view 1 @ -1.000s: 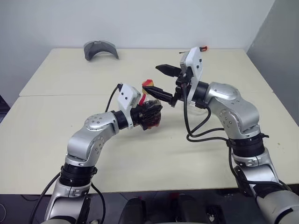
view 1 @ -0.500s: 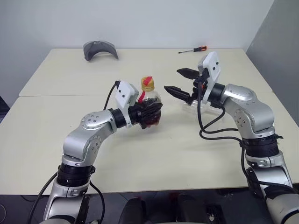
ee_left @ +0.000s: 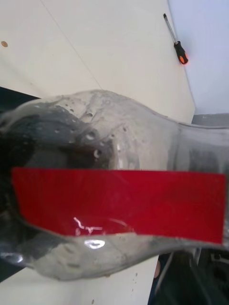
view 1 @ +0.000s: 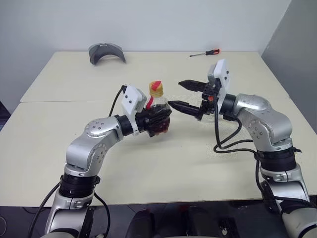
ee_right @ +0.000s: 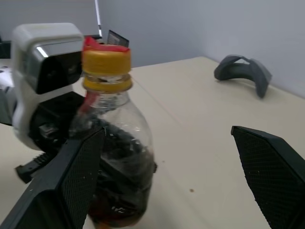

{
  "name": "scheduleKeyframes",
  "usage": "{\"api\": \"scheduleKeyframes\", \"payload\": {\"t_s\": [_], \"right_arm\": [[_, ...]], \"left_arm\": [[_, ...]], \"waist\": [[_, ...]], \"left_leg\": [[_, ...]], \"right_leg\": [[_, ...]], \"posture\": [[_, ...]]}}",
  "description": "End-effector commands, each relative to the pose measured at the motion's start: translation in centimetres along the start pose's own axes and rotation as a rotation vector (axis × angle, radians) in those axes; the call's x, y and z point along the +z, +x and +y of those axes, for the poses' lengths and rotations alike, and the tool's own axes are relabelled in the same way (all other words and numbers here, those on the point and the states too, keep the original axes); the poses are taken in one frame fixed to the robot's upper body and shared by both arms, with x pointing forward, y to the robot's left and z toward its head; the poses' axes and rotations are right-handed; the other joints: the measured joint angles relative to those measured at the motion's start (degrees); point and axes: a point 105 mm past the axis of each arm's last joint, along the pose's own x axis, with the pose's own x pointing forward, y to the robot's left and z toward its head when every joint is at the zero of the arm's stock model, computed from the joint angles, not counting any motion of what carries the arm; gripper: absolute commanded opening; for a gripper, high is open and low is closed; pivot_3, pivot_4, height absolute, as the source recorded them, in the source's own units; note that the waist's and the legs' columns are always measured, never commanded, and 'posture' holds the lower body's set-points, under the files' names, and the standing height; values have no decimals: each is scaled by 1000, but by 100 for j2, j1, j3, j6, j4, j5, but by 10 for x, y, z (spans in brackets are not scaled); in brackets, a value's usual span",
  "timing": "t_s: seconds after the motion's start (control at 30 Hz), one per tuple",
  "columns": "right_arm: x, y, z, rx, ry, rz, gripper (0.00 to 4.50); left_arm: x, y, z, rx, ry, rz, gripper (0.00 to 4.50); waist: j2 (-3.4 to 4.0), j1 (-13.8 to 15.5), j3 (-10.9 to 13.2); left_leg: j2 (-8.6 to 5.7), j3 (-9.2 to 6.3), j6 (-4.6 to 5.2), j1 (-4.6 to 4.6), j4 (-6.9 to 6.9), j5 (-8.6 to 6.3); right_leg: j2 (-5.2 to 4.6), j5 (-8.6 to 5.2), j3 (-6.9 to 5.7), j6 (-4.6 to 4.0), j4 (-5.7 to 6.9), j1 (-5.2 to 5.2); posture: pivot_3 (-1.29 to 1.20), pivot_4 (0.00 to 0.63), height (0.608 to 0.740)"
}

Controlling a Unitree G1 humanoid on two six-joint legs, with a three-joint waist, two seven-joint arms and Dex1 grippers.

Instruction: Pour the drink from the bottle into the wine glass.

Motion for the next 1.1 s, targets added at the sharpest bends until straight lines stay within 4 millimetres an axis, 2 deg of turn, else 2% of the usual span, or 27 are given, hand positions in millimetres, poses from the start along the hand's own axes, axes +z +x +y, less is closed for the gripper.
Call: {"api": "scheduleKeyframes", "payload": {"t_s": [0.03, 0.47, 0.73, 1.1], "right_arm": [[16, 3, 10, 44, -15, -55, 4489], [33, 22, 12, 52, 29, -139, 4489], [36, 25, 13, 57, 28, -145, 4489], [31, 26, 0, -14, -7, -120, 4489]], "left_arm": [[18, -3, -3, -12, 53, -63, 1042], [16, -2, -6, -22, 51, -65, 1042], [15, -3, -9, -25, 51, -64, 1042], [16, -2, -9, -25, 50, -65, 1042]], "waist": [[0, 0, 0], [0, -2, 0], [0, -3, 0], [0, -3, 0]], "left_leg": [[0, 0, 1, 0, 0, 0], [0, 1, -4, 0, 1, 2], [0, 0, -3, 0, 0, 2], [0, 1, -3, 0, 0, 2]], "right_leg": [[0, 0, 0, 0, 0, 0], [0, 0, 0, 0, 0, 0], [0, 0, 0, 0, 0, 0], [0, 0, 0, 0, 1, 0]], "posture": [[0, 150, 740], [0, 150, 740], [0, 150, 740], [0, 150, 740]]}}
